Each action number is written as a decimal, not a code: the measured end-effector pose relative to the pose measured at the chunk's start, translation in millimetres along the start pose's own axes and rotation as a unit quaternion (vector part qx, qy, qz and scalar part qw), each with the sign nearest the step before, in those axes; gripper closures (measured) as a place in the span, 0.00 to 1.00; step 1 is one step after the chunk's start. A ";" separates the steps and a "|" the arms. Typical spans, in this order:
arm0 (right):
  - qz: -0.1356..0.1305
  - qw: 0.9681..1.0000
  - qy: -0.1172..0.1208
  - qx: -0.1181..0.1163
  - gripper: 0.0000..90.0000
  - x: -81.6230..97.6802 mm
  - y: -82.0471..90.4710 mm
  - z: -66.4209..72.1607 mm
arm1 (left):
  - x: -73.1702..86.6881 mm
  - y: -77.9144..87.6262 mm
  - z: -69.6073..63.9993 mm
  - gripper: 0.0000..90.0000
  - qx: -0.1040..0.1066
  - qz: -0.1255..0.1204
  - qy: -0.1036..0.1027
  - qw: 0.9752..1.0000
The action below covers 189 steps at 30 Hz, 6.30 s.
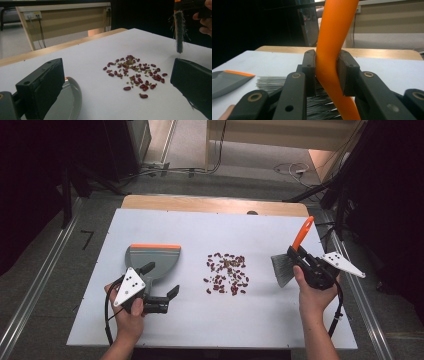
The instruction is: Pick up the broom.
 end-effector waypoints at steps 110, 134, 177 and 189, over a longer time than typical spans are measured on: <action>0.054 0.953 0.080 -0.288 0.47 -11.2 -11.1 148.0 | -25.9 -72.3 -69.3 0.95 0.212 0.075 0.028 0.974; 0.134 0.864 0.093 -0.476 0.71 20.0 -5.1 170.8 | -29.4 -52.5 -80.6 0.95 0.369 0.073 -0.005 0.926; 0.170 0.951 0.084 -0.243 0.77 10.9 -22.9 111.3 | -10.5 -34.8 -25.3 0.00 0.186 0.061 0.049 0.979; 0.182 0.967 0.092 -0.154 0.77 7.9 -26.1 78.6 | -3.9 -18.6 -5.9 0.00 0.145 0.061 0.042 0.987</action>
Point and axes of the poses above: each handheld gripper's, and its own axes: y roughly backward along the jaws, x roughly out of its underside, z roughly to its left, the point moved 7 cm from there along -y, roughly forward along the jaws, and after that the axes turned 2 degrees about z, right-handed, at the moved point
